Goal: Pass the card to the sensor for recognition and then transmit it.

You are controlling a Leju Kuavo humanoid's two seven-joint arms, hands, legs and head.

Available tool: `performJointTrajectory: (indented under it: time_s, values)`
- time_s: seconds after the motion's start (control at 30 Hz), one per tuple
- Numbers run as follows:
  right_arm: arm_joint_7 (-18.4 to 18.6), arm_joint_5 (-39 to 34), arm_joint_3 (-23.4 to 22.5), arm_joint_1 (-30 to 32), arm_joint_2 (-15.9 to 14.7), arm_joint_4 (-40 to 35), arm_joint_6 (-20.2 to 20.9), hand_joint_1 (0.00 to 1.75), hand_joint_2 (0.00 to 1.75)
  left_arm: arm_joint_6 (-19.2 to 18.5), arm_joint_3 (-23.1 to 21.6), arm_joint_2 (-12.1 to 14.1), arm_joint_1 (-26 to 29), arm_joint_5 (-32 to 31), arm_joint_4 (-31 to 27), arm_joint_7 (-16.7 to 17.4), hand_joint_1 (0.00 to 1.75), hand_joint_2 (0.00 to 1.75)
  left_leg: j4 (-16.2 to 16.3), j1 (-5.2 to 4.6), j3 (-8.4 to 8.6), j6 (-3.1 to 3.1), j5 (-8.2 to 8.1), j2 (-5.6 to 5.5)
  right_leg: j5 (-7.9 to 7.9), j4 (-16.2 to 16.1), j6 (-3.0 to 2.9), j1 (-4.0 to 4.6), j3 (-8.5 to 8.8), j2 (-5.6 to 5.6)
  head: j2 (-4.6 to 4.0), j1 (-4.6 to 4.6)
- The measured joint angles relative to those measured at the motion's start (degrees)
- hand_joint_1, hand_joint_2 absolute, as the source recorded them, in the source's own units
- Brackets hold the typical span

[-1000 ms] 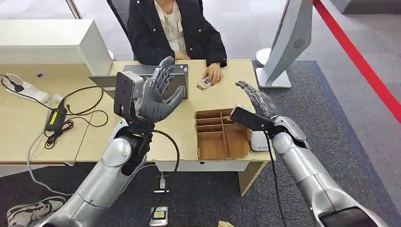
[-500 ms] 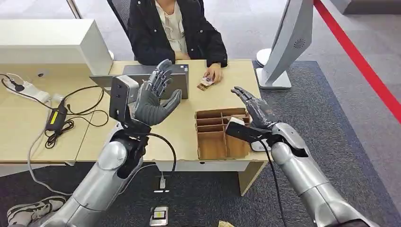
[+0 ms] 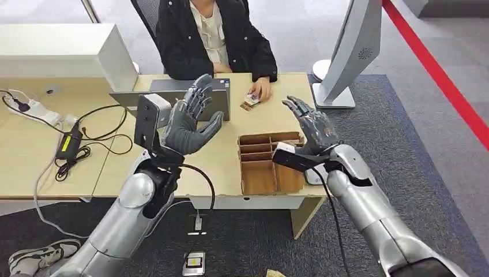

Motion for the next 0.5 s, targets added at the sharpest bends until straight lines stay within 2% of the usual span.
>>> performJointTrajectory:
  time_s: [0.13, 0.5]
  values:
    - [-0.66, 0.18, 0.37, -1.07, 1.08, 3.75, -0.92, 0.0, 1.75, -0.26, 0.0, -0.35, -0.12, -0.15, 0.0, 0.0, 0.0, 1.75, 0.0, 0.0, 0.0, 0.0, 0.0, 0.0, 0.0, 0.0, 0.0, 0.0, -0.01, 0.0, 0.0, 0.02]
    - [-0.72, 0.42, 0.79, -2.08, 2.46, 9.19, -0.38, 0.0, 1.75, -0.53, 0.0, -0.81, -0.44, -0.33, 0.0, 0.59, 0.0, 1.75, 0.0, 0.0, -0.01, 0.0, 0.0, 0.0, 0.0, -0.01, 0.0, 0.0, -0.01, 0.0, 0.0, 0.0]
